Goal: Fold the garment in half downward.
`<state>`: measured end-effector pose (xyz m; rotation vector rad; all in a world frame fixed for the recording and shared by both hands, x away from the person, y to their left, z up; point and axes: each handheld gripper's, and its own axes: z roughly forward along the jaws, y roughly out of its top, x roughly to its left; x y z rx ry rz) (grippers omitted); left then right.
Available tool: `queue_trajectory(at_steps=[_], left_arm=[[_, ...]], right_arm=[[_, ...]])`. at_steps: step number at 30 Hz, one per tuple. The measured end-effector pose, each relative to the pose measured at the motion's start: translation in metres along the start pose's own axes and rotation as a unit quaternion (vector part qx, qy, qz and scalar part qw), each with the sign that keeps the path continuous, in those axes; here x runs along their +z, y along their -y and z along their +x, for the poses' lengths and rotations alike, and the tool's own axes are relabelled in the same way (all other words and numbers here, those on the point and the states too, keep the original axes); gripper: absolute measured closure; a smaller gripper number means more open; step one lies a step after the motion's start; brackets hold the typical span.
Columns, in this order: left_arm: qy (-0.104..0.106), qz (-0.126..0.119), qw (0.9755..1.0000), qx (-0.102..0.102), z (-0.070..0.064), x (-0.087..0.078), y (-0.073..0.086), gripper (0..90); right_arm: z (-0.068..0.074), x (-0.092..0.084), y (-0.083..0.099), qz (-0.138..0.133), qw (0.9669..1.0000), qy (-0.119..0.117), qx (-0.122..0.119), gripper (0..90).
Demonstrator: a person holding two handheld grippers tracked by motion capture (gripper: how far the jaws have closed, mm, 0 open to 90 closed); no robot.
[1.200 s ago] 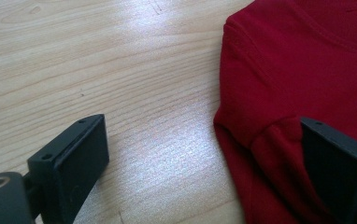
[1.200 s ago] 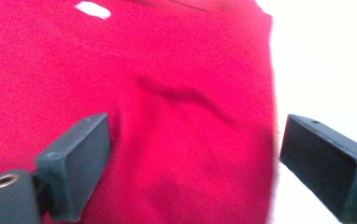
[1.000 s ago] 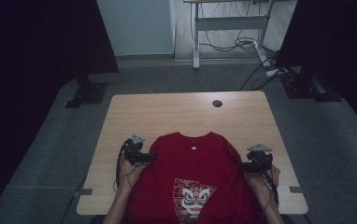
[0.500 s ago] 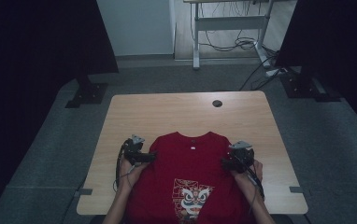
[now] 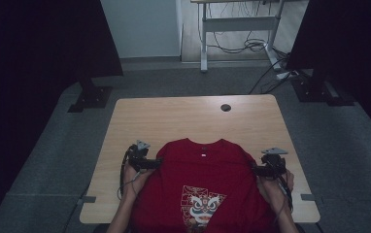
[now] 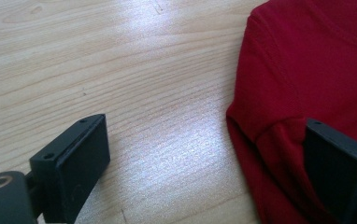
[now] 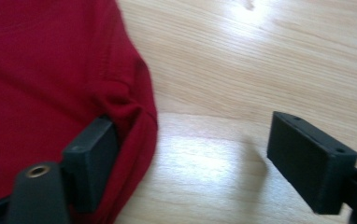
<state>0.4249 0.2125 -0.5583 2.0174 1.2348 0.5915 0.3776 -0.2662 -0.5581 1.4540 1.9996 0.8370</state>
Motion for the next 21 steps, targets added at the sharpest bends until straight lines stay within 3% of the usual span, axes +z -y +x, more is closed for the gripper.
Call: queue_trajectory(at_steps=[2,3,4,9,11,12,13,17,18,20,21], left_arm=[[0.004,0.003,1.0,0.004,-0.002,0.001,-0.002,7.7],[0.007,0.005,0.9999,0.007,-0.003,0.001,-0.004,9.5],[0.009,0.006,0.9999,0.011,-0.004,0.001,-0.005,11.5],[0.005,0.002,1.0,0.008,-0.003,0.003,-0.007,16.4],[0.005,0.002,1.0,0.008,-0.003,0.003,-0.007,16.4],[-0.004,0.001,1.0,-0.007,0.008,-0.001,-0.004,16.4],[-0.007,-0.001,0.9999,-0.015,0.012,-0.003,-0.003,20.0],[-0.001,-0.008,0.9996,-0.026,0.02,-0.006,-0.001,23.8],[0.0,-0.006,0.9999,-0.016,0.018,-0.006,-0.001,27.2],[0.0,-0.006,0.9999,-0.016,0.018,-0.006,-0.001,31.0],[0.0,-0.006,0.9999,-0.016,0.018,-0.006,-0.001,31.0]], right_arm=[[0.0,0.0,0.0,0.0,1.0,0.0,0.0,22.4],[0.014,0.002,-0.006,-0.007,0.9995,-0.022,-0.021,17.9],[0.018,0.005,-0.008,-0.006,0.9991,-0.032,-0.028,16.1],[0.027,0.014,-0.017,-0.005,0.9987,-0.038,-0.033,19.0],[0.025,0.015,-0.019,-0.004,0.9991,-0.03,-0.029,21.0],[0.025,0.015,-0.019,-0.004,0.9991,-0.03,-0.029,21.0],[0.01,0.015,-0.017,0.002,1.0,0.0,-0.008,26.9],[-0.001,0.013,-0.013,0.001,0.9999,0.001,0.011,29.6],[-0.006,0.01,-0.01,-0.002,0.9998,-0.013,0.014,38.7],[-0.003,0.009,-0.01,-0.003,0.9998,-0.017,0.0,38.7],[-0.003,0.009,-0.01,-0.003,0.9998,-0.017,0.0,43.3]])
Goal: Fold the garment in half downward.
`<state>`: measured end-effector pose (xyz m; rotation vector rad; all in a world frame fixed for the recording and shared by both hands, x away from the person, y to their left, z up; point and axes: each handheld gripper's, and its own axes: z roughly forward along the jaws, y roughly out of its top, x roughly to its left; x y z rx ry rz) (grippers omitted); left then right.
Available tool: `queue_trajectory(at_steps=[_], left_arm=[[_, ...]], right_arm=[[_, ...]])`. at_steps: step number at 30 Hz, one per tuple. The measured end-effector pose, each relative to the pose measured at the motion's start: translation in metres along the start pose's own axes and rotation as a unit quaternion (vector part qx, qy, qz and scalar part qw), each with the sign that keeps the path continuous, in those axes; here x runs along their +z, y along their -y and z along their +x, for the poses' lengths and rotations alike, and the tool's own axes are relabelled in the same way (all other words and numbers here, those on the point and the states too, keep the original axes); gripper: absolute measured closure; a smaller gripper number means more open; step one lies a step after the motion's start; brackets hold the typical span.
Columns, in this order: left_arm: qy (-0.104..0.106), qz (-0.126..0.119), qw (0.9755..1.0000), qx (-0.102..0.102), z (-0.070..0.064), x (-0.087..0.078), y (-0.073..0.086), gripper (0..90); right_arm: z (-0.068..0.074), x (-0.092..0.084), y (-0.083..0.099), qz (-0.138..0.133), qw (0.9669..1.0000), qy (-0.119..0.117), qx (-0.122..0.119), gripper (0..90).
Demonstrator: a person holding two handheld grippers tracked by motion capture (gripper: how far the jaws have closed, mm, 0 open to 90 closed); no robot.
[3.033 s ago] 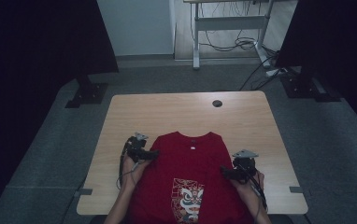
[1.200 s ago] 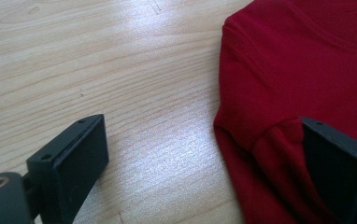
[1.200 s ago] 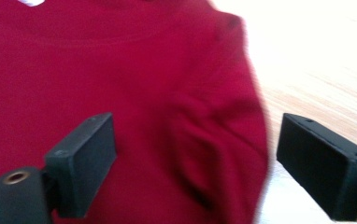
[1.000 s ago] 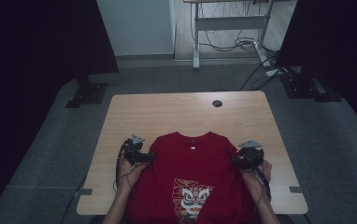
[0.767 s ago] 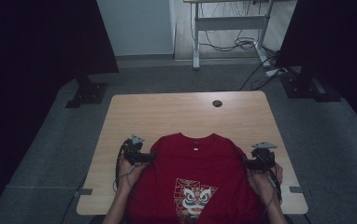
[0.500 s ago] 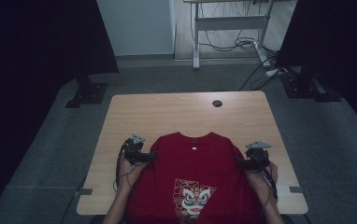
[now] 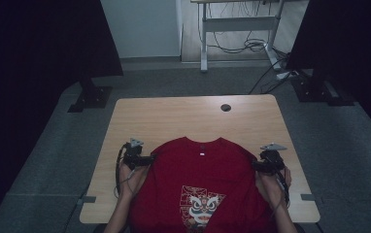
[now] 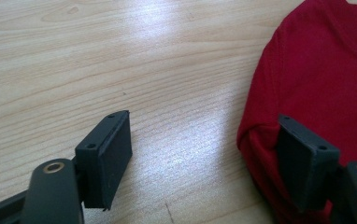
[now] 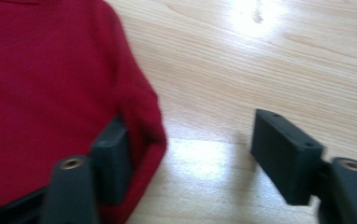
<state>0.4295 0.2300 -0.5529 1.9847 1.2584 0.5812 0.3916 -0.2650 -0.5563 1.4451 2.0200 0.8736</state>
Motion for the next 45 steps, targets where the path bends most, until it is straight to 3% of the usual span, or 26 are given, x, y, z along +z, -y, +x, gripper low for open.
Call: queue_trajectory(at_steps=[1,2,3,4,5,6,7,9,10,11,12,13,14,16,17,18,20,24,25,26,29,31,32,33,41,45], left_arm=[[0.008,0.003,0.9997,0.022,-0.007,0.0,-0.002,31.0],[0.008,0.003,0.9997,0.022,-0.007,0.0,-0.002,41.4],[0.008,0.003,0.9997,0.022,-0.007,0.0,-0.002,41.4],[0.021,0.003,0.9993,0.031,-0.01,0.0,-0.003,41.4],[0.021,0.003,0.9993,0.031,-0.01,0.0,-0.003,53.6],[0.021,0.003,0.9993,0.031,-0.01,0.0,-0.003,53.6],[0.051,0.001,0.9979,0.04,-0.014,-0.001,-0.004,75.0],[0.053,-0.005,0.9977,0.043,-0.015,-0.002,-0.004,80.2],[0.053,-0.005,0.9977,0.043,-0.015,-0.002,-0.004,80.2],[0.076,-0.036,0.996,0.028,-0.014,-0.011,-0.009,80.2],[0.084,-0.05,0.9949,0.024,-0.013,-0.018,-0.011,81.3],[0.084,-0.05,0.9949,0.024,-0.013,-0.018,-0.011,81.3],[0.096,-0.075,0.9924,0.021,-0.014,-0.031,-0.014,81.3],[0.096,-0.075,0.9924,0.021,-0.014,-0.031,-0.014,81.3],[0.108,-0.092,0.9895,0.029,-0.016,-0.052,-0.013,81.3],[0.112,-0.094,0.9887,0.034,-0.017,-0.059,-0.011,81.3],[0.119,-0.096,0.9873,0.043,-0.017,-0.071,-0.003,81.3],[0.119,-0.095,0.9872,0.047,-0.017,-0.077,0.001,81.3],[0.14,-0.081,0.9855,0.051,-0.017,-0.094,0.026,81.3],[0.143,-0.073,0.9856,0.052,-0.018,-0.097,0.032,81.1],[0.149,-0.065,0.9853,0.052,-0.019,-0.099,0.039,80.8],[0.153,-0.043,0.9856,0.058,-0.022,-0.1,0.052,80.6],[0.155,-0.016,0.9855,0.067,-0.027,-0.098,0.068,80.6],[0.153,-0.009,0.9857,0.071,-0.029,-0.096,0.071,80.1],[0.15,-0.01,0.9862,0.069,-0.032,-0.089,0.078,78.9],[0.149,-0.013,0.9863,0.07,-0.033,-0.089,0.079,78.4]], right_arm=[[0.0,0.0,0.0,0.0,1.0,0.0,0.0,43.3],[0.0,0.0,0.0,0.0,1.0,0.0,0.0,43.3],[0.011,0.0,-0.005,0.003,0.9991,0.003,-0.042,58.9],[0.011,0.0,-0.005,0.003,0.9991,0.003,-0.042,58.9],[0.011,0.0,-0.005,0.003,0.9991,0.003,-0.042,58.9],[0.016,0.002,-0.008,0.01,0.9986,-0.023,-0.046,58.9],[0.017,0.001,-0.009,0.015,0.998,-0.045,-0.04,82.5],[0.016,0.0,-0.009,0.013,0.9978,-0.054,-0.037,83.0],[0.016,-0.002,-0.009,0.01,0.9975,-0.064,-0.03,83.0],[0.016,-0.002,-0.009,0.01,0.9975,-0.064,-0.03,83.3],[0.014,-0.012,-0.011,-0.009,0.9958,-0.09,-0.017,83.4],[0.014,-0.012,-0.011,-0.009,0.9958,-0.09,-0.017,83.4],[0.014,-0.017,-0.012,-0.017,0.9948,-0.1,-0.012,83.4],[0.014,-0.029,-0.014,-0.031,0.9926,-0.117,-0.011,83.4],[0.014,-0.029,-0.014,-0.031,0.9926,-0.117,-0.011,83.5],[0.017,-0.047,-0.014,-0.041,0.9899,-0.135,-0.016,83.6],[0.019,-0.053,-0.012,-0.044,0.9889,-0.141,-0.017,83.5],[0.022,-0.069,-0.003,-0.049,0.9861,-0.157,-0.024,83.5],[0.022,-0.069,-0.003,-0.049,0.9861,-0.157,-0.024,83.5],[0.025,-0.082,0.02,-0.038,0.9818,-0.185,-0.019,83.6],[0.026,-0.083,0.033,-0.024,0.9801,-0.197,-0.016,83.6],[0.026,-0.083,0.033,-0.024,0.9801,-0.197,-0.016,83.7],[0.029,-0.082,0.045,-0.004,0.9789,-0.204,-0.018,83.8],[0.032,-0.077,0.058,0.021,0.9775,-0.209,-0.021,84.2],[0.035,-0.075,0.062,0.024,0.9776,-0.207,-0.026,84.1],[0.048,-0.073,0.061,0.034,0.981,-0.185,-0.047,84.5]])
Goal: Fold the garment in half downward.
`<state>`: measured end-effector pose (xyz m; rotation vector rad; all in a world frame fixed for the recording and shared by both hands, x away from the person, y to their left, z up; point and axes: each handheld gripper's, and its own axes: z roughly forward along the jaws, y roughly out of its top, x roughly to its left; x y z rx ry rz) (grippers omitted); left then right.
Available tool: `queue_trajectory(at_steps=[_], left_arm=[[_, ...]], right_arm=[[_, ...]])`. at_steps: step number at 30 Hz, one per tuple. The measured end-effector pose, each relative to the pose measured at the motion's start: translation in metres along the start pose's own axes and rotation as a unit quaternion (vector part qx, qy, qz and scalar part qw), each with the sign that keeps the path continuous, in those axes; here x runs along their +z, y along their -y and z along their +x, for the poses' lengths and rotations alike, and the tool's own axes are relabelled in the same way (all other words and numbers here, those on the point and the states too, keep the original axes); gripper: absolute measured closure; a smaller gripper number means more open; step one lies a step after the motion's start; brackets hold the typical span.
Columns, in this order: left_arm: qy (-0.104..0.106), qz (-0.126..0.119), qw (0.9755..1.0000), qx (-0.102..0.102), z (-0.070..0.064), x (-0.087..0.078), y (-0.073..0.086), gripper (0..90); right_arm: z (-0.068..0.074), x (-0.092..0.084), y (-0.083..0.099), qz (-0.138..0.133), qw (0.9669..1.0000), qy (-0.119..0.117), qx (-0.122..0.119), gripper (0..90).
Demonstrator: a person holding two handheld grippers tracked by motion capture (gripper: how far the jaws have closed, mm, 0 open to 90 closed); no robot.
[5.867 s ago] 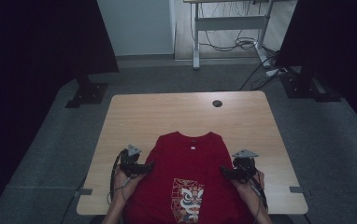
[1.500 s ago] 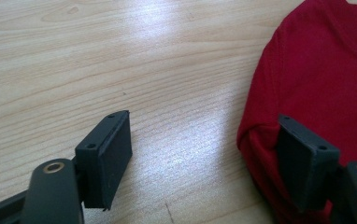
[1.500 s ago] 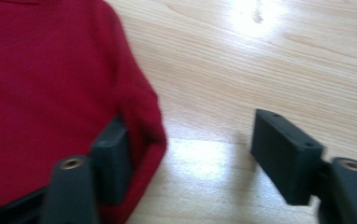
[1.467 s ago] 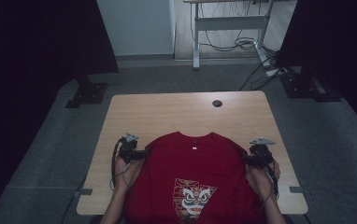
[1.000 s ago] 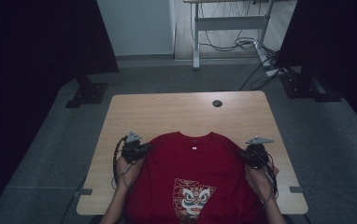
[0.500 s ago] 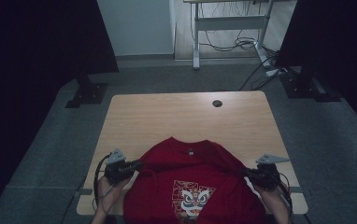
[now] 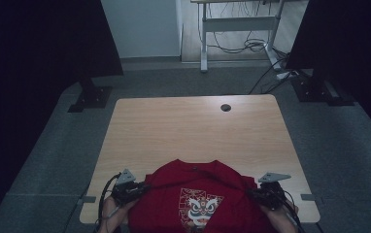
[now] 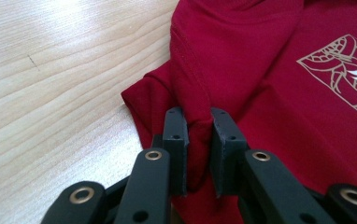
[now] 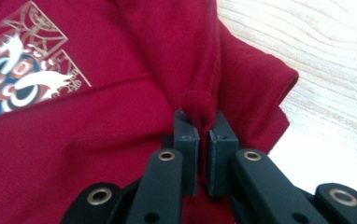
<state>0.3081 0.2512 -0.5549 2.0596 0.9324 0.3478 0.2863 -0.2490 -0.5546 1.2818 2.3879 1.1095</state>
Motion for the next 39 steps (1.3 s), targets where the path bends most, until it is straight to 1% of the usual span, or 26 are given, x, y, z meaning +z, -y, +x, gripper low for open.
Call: queue_trajectory(at_steps=[3,4,6,8,11,12,13,15,16,17,18,21,22,24,25,28,29,30,31,32,33,35,36,37,38,39], left_arm=[[-0.004,-0.002,1.0,-0.001,0.0,0.002,-0.001,78.5],[-0.024,0.001,0.9997,0.004,0.001,0.009,-0.008,78.7],[-0.03,0.002,0.9995,0.004,0.002,0.012,-0.01,78.7],[-0.052,0.006,0.9986,0.007,0.01,0.026,-0.024,78.7],[-0.052,0.006,0.9986,0.007,0.01,0.026,-0.024,78.6],[-0.07,0.009,0.9975,0.007,0.019,0.039,-0.038,78.6],[-0.077,0.01,0.997,0.003,0.023,0.046,-0.044,78.6],[-0.077,0.01,0.997,0.003,0.023,0.046,-0.044,78.6],[-0.096,0.011,0.9953,0.002,0.038,0.065,-0.063,78.6],[-0.096,0.011,0.9953,0.002,0.038,0.065,-0.063,78.0],[-0.1,0.004,0.995,-0.007,0.048,0.076,-0.072,78.0],[-0.1,0.004,0.995,-0.007,0.048,0.076,-0.072,76.5],[-0.095,-0.005,0.9951,-0.027,0.061,0.09,-0.083,76.4],[-0.097,0.001,0.9949,-0.025,0.062,0.09,-0.086,76.8],[-0.121,0.0,0.9926,-0.003,0.058,0.084,-0.091,78.1],[-0.121,0.0,0.9926,-0.003,0.058,0.084,-0.091,80.4],[-0.113,-0.056,0.992,0.001,0.05,0.056,-0.1,80.4],[-0.112,-0.077,0.9907,0.012,0.043,0.037,-0.104,80.9],[-0.112,-0.077,0.9907,0.012,0.043,0.037,-0.104,80.9],[-0.112,-0.077,0.9907,0.012,0.043,0.037,-0.104,80.9],[-0.11,-0.096,0.9887,0.033,0.03,0.008,-0.103,80.8],[-0.11,-0.096,0.9887,0.033,0.03,0.008,-0.103,80.8],[-0.097,-0.089,0.9903,0.043,0.019,-0.01,-0.088,80.7],[-0.097,-0.089,0.9903,0.043,0.019,-0.01,-0.088,80.5],[-0.083,-0.078,0.9927,0.037,0.016,-0.015,-0.074,80.5],[-0.083,-0.078,0.9927,0.037,0.016,-0.015,-0.074,80.3]], right_arm=[[0.002,0.001,-0.002,0.003,0.9999,0.01,-0.005,84.5],[0.002,0.006,-0.007,0.002,0.9996,0.028,-0.008,84.6],[0.002,0.006,-0.007,0.002,0.9996,0.028,-0.008,84.6],[-0.006,0.014,-0.016,-0.002,0.9994,0.033,-0.003,84.3],[-0.007,0.016,-0.02,-0.004,0.9992,0.04,-0.004,84.2],[-0.007,0.016,-0.02,-0.004,0.9992,0.04,-0.004,84.2],[-0.014,0.025,-0.031,-0.004,0.9985,0.054,0.001,84.0],[-0.018,0.029,-0.036,-0.003,0.9982,0.06,0.001,84.0],[-0.018,0.029,-0.036,-0.003,0.9982,0.06,0.001,83.9],[-0.018,0.029,-0.036,-0.003,0.9982,0.06,0.001,83.9],[-0.033,0.041,-0.055,-0.003,0.9966,0.082,0.006,83.5],[-0.041,0.048,-0.064,-0.003,0.9957,0.092,0.011,83.5],[-0.049,0.055,-0.075,-0.004,0.9945,0.101,0.029,83.5],[-0.05,0.056,-0.077,-0.002,0.9941,0.105,0.027,83.6],[-0.05,0.056,-0.079,-0.003,0.9936,0.11,0.026,83.7],[-0.048,0.051,-0.082,-0.017,0.9931,0.113,0.025,84.3],[-0.048,0.051,-0.082,-0.017,0.9931,0.113,0.025,84.3],[-0.041,0.028,-0.086,-0.05,0.992,0.115,0.013,84.7],[-0.041,0.028,-0.086,-0.05,0.992,0.115,0.013,84.7],[-0.035,0.011,-0.086,-0.063,0.9903,0.124,0.004,84.7],[-0.028,-0.008,-0.082,-0.077,0.9881,0.133,-0.005,84.9],[-0.024,-0.017,-0.079,-0.083,0.9874,0.135,-0.007,84.9],[-0.017,-0.034,-0.068,-0.089,0.9868,0.135,-0.011,84.9],[-0.017,-0.034,-0.068,-0.089,0.9868,0.135,-0.011,84.9],[-0.016,-0.039,-0.062,-0.088,0.9873,0.131,-0.008,84.9],[-0.016,-0.039,-0.062,-0.088,0.9873,0.131,-0.008,84.9]])
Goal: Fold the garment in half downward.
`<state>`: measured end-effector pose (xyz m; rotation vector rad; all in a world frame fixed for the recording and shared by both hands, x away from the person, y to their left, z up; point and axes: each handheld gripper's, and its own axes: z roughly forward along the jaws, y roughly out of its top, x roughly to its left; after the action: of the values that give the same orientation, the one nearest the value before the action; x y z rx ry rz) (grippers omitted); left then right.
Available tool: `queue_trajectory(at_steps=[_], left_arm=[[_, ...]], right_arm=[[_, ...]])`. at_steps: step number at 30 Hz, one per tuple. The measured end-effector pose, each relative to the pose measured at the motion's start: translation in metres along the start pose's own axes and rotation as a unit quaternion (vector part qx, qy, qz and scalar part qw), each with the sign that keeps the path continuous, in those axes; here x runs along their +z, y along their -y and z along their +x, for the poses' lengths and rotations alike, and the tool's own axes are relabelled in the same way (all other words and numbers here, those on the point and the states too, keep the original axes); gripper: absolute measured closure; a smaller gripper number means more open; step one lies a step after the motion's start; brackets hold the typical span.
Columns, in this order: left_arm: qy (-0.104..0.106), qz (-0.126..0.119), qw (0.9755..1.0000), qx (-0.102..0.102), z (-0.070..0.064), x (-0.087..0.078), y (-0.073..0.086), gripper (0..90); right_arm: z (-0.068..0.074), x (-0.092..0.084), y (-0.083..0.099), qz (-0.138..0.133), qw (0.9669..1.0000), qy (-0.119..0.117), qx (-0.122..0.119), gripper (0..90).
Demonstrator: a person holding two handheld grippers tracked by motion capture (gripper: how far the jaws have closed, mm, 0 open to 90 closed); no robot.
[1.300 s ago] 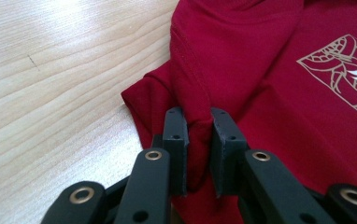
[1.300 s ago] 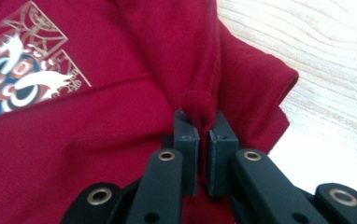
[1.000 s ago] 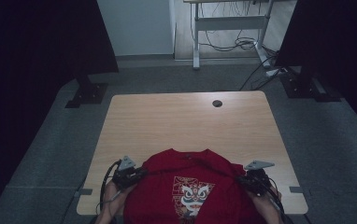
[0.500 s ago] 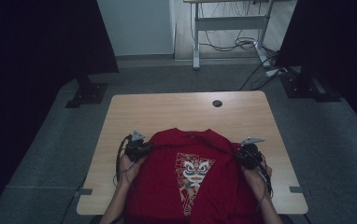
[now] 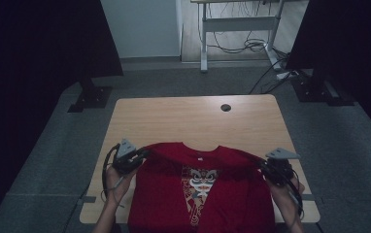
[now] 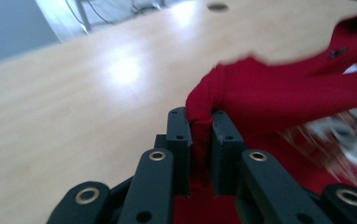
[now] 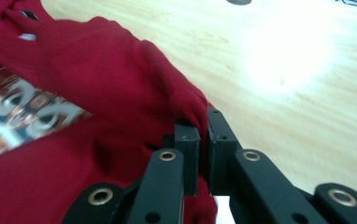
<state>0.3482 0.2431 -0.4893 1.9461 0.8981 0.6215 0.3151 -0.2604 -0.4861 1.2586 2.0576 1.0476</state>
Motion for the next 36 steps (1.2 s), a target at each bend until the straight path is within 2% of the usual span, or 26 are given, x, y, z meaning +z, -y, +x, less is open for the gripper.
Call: queue_trajectory(at_steps=[1,2,3,6,7,10,11,12,13,14,16,17,18,20,21,22,23,24,28,29,30,33,34,35,36], left_arm=[[0.0,0.0,1.0,0.0,0.0,0.0,0.0,80.3],[0.0,0.0,1.0,0.0,0.0,0.0,0.0,80.3],[0.031,0.039,0.9987,-0.015,-0.005,-0.002,0.034,79.9],[0.031,0.039,0.9987,-0.015,-0.005,-0.002,0.034,79.8],[0.032,0.075,0.9966,0.005,-0.008,0.002,0.053,79.6],[0.032,0.075,0.9966,0.005,-0.008,0.002,0.053,79.5],[0.025,0.097,0.9947,0.022,-0.01,0.012,0.058,79.5],[0.025,0.097,0.9947,0.022,-0.01,0.012,0.058,79.2],[0.025,0.097,0.9947,0.022,-0.01,0.012,0.058,79.2],[0.012,0.097,0.994,0.051,-0.011,0.022,0.058,79.2],[0.012,0.097,0.994,0.051,-0.011,0.022,0.058,79.1],[-0.008,0.104,0.9925,0.062,-0.01,0.033,0.051,79.1],[-0.008,0.104,0.9925,0.062,-0.01,0.033,0.051,78.8],[-0.015,0.106,0.9921,0.066,-0.009,0.037,0.049,78.8],[-0.026,0.107,0.9917,0.066,-0.006,0.045,0.044,78.8],[-0.026,0.107,0.9917,0.066,-0.006,0.045,0.044,78.7],[-0.036,0.108,0.9916,0.061,0.001,0.059,0.036,78.7],[-0.038,0.109,0.9914,0.061,0.004,0.064,0.033,78.3],[-0.038,0.109,0.9914,0.061,0.004,0.064,0.033,78.3],[-0.046,0.102,0.9929,0.039,0.018,0.09,0.02,78.3],[-0.049,0.099,0.9934,0.032,0.021,0.094,0.018,78.3],[-0.049,0.099,0.9934,0.032,0.021,0.094,0.018,78.4],[-0.045,0.093,0.9945,0.015,0.029,0.101,0.014,78.4],[-0.047,0.092,0.9946,0.014,0.033,0.101,0.011,79.6],[-0.047,0.092,0.9946,0.014,0.033,0.101,0.011,81.2]], right_arm=[[0.001,-0.008,0.011,0.006,0.9999,-0.013,0.006,84.9],[0.001,-0.008,0.011,0.006,0.9999,-0.013,0.006,84.9],[0.002,-0.01,0.033,0.028,0.9987,-0.037,0.019,84.8],[0.002,-0.007,0.041,0.039,0.998,-0.045,0.023,84.8],[0.002,0.004,0.06,0.074,0.9956,-0.053,0.025,84.5],[0.001,0.009,0.065,0.083,0.9947,-0.055,0.027,84.5],[0.001,0.009,0.065,0.083,0.9947,-0.055,0.027,84.5],[0.001,0.009,0.065,0.083,0.9947,-0.055,0.027,84.5],[-0.002,0.019,0.071,0.087,0.9936,-0.062,0.036,84.5],[-0.002,0.019,0.071,0.087,0.9936,-0.062,0.036,84.4],[-0.003,0.024,0.065,0.093,0.9938,-0.054,0.027,84.4],[-0.003,0.024,0.065,0.093,0.9938,-0.054,0.027,83.7],[-0.005,0.031,0.061,0.091,0.9944,-0.044,0.033,82.1],[-0.007,0.034,0.058,0.09,0.9944,-0.042,0.034,82.0],[-0.007,0.034,0.058,0.09,0.9944,-0.042,0.034,82.0],[-0.007,0.034,0.058,0.09,0.9944,-0.042,0.034,82.0],[-0.01,0.039,0.054,0.092,0.9944,-0.037,0.035,81.8],[-0.014,0.05,0.044,0.098,0.9944,-0.022,0.034,80.9],[-0.015,0.054,0.04,0.1,0.9943,-0.016,0.033,80.4],[-0.024,0.073,0.025,0.104,0.9939,0.002,0.036,79.9],[-0.026,0.077,0.022,0.102,0.9941,0.006,0.037,80.0],[-0.028,0.081,0.019,0.099,0.9942,0.009,0.041,80.1],[-0.028,0.081,0.019,0.099,0.9942,0.009,0.041,80.1],[-0.032,0.089,0.014,0.095,0.9945,0.013,0.042,82.4],[-0.032,0.089,0.014,0.095,0.9945,0.013,0.042,82.4]])
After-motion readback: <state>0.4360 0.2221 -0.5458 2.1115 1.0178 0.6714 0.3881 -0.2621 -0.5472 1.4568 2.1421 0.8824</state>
